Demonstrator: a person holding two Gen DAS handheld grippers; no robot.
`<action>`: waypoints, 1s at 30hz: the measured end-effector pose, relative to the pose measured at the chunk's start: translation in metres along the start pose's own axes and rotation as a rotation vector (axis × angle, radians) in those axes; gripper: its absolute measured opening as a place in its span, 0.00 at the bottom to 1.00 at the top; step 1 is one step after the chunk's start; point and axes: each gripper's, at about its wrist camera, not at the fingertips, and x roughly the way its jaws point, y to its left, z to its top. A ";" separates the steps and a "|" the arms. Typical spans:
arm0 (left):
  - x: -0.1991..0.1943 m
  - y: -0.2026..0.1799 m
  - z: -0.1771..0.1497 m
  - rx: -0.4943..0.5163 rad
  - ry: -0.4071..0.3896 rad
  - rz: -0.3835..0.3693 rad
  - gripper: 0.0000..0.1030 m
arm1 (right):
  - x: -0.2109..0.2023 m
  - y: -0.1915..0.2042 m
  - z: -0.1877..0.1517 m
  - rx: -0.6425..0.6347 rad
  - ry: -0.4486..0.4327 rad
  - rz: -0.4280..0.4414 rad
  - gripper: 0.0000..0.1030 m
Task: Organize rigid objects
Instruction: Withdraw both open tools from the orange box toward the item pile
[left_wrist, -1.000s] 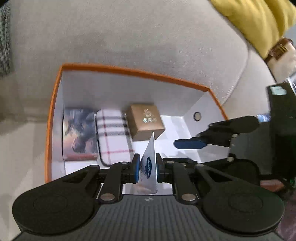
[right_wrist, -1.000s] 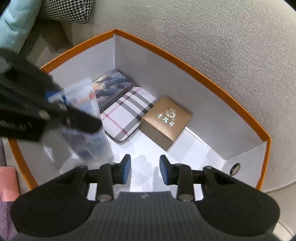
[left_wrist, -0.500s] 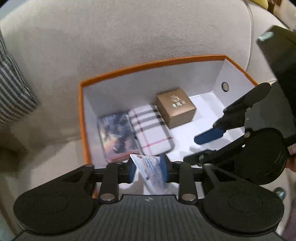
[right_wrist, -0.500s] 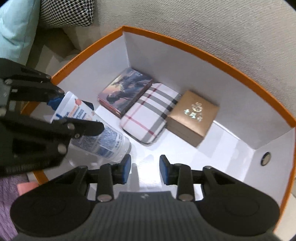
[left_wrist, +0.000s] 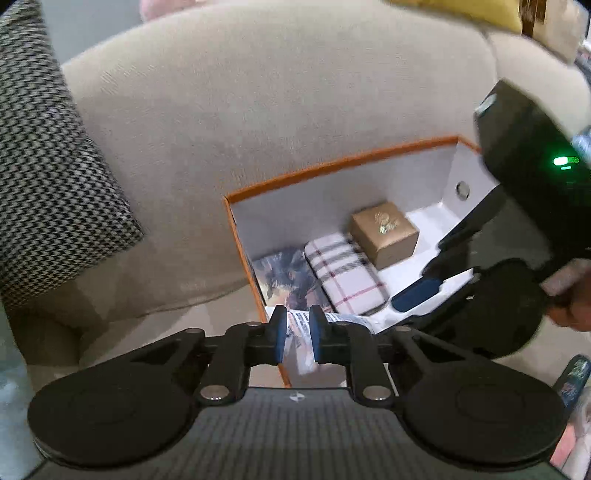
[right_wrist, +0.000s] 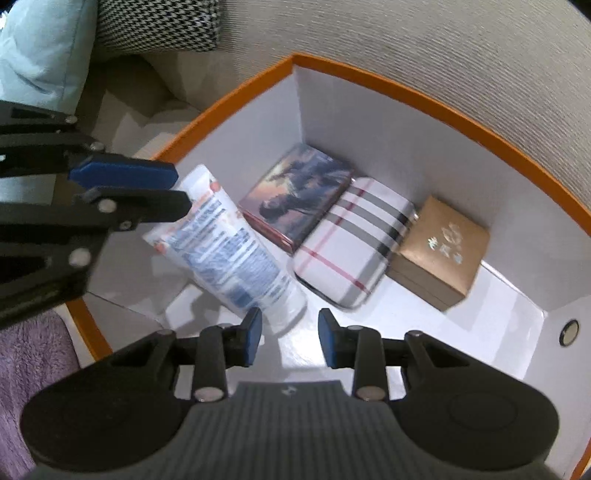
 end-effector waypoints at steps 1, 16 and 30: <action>-0.006 0.003 -0.002 -0.013 -0.019 -0.008 0.20 | -0.001 0.002 0.002 -0.008 -0.008 0.000 0.35; -0.033 0.053 -0.051 -0.354 -0.109 -0.059 0.21 | 0.029 0.044 0.024 -0.333 0.027 -0.057 0.44; -0.022 0.058 -0.068 -0.477 -0.107 -0.138 0.21 | 0.028 0.048 0.022 -0.549 0.202 -0.126 0.42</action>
